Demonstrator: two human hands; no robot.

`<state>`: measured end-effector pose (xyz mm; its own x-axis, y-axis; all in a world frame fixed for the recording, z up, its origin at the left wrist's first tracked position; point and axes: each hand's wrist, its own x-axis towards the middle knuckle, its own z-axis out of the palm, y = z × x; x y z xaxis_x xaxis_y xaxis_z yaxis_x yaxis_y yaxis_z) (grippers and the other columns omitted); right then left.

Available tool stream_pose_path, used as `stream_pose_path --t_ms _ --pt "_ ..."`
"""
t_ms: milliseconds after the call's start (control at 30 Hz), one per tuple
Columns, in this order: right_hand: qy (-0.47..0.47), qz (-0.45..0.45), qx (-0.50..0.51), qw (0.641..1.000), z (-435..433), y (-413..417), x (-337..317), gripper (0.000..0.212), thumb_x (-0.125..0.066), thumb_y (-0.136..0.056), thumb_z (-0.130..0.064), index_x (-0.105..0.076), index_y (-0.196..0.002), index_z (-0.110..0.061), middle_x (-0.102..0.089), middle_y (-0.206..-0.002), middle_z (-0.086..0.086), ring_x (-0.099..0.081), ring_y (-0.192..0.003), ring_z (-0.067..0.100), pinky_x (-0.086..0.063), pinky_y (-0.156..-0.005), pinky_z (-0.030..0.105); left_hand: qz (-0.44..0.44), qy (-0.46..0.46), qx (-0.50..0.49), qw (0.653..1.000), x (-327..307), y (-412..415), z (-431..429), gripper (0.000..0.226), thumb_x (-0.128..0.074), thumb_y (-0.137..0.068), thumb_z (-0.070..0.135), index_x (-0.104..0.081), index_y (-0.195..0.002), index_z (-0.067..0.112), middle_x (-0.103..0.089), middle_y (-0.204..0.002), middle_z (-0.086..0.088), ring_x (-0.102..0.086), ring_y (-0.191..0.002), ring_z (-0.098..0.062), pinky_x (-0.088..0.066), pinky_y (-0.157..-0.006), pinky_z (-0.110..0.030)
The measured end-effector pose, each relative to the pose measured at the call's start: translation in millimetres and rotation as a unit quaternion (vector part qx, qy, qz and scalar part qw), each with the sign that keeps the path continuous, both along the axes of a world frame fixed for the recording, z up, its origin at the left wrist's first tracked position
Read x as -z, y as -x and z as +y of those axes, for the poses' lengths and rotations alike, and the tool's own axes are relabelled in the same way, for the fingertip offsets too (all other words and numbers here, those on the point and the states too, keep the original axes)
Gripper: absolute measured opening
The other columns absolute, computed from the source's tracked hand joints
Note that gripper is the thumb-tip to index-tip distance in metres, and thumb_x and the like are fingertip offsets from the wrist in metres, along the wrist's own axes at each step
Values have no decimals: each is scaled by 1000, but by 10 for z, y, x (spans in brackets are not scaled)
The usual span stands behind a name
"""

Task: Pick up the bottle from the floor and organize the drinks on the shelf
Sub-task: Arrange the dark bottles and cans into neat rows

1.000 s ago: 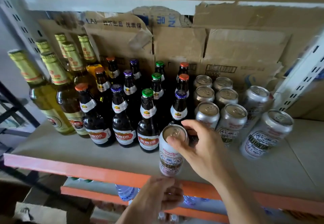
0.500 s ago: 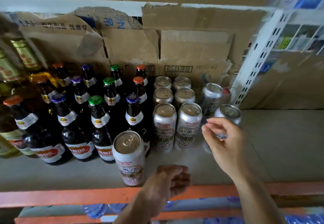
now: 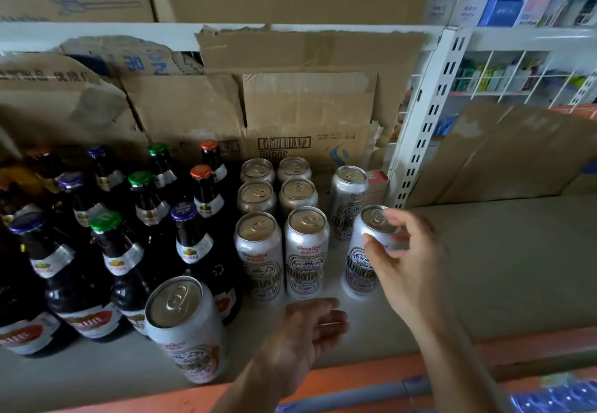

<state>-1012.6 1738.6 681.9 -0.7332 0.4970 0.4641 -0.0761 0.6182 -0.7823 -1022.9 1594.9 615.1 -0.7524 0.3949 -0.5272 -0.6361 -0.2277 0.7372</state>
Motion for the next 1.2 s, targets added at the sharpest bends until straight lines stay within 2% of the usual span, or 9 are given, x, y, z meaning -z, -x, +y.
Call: stream_pose_path --t_ms 67,200,333,600,700,833,1000,1100,1200 --pt "-17 -9 16 1000 28 46 -7 38 -77 -74 -16 -65 -109 -19 -62 -106 1 -60 -83 14 -53 -74 37 2 -2 -2 1000 1 20 8 23 -48 -90 7 -64 -101 -6 -69 -84 -19 -68 -74 -26 -52 -70 -31" --pt "-48 -21 28 998 90 148 26 44 -80 -69 -21 -64 -109 -16 -61 -105 4 -59 -89 22 -42 -75 25 1 -3 -6 1000 25 56 13 23 -47 -91 8 -64 -101 -6 -70 -82 -18 -68 -73 -26 -53 -71 -32" --pt "-60 -36 22 997 108 215 82 49 -81 -70 -26 -61 -113 -15 -61 -105 5 -58 -93 25 -44 -79 30 1 -8 -5 1000 62 65 3 23 -48 -91 9 -63 -101 -4 -70 -84 -19 -68 -75 -27 -53 -68 -30" --pt "-39 -60 0 997 124 289 200 69 -79 -75 -31 -50 -134 -13 -58 -123 8 -54 -114 23 -34 -83 20 -8 -2 -10 1000 142 56 -59 25 -49 -90 9 -64 -103 -5 -72 -84 -18 -70 -76 -26 -55 -68 -29" --pt "-33 -58 3 998 130 300 236 71 -79 -75 -32 -49 -136 -13 -56 -127 8 -53 -117 23 -32 -84 18 -10 2 -21 1000 175 50 -91 24 -50 -90 10 -65 -102 -5 -72 -84 -19 -71 -76 -25 -55 -69 -30" --pt "-25 -53 -1 998 174 304 246 65 -80 -73 -33 -54 -129 -13 -58 -118 5 -55 -109 20 -35 -82 21 -26 11 -35 999 218 34 -112 22 -48 -91 7 -65 -99 -4 -72 -80 -16 -69 -74 -24 -55 -68 -29" --pt "-11 -41 -30 999 221 254 232 48 -80 -72 -32 -56 -113 -24 -60 -103 -3 -57 -93 14 -37 -74 20 -30 20 -56 998 219 25 -114 19 -47 -91 6 -64 -95 -2 -69 -80 -16 -66 -70 -22 -54 -64 -26" --pt "5 -38 -52 998 213 193 227 45 -80 -73 -33 -51 -107 -32 -63 -99 -5 -58 -89 10 -36 -69 5 -35 10 -72 997 217 24 -133 18 -46 -91 5 -63 -94 -1 -67 -81 -18 -63 -73 -25 -52 -67 -29" --pt "17 -23 -40 999 222 110 242 46 -79 -65 -45 -53 -102 -36 -65 -89 -17 -59 -82 -3 -36 -67 0 -33 7 -71 997 220 16 -135 18 -46 -91 5 -63 -91 -1 -67 -81 -17 -63 -74 -25 -52 -67 -28"
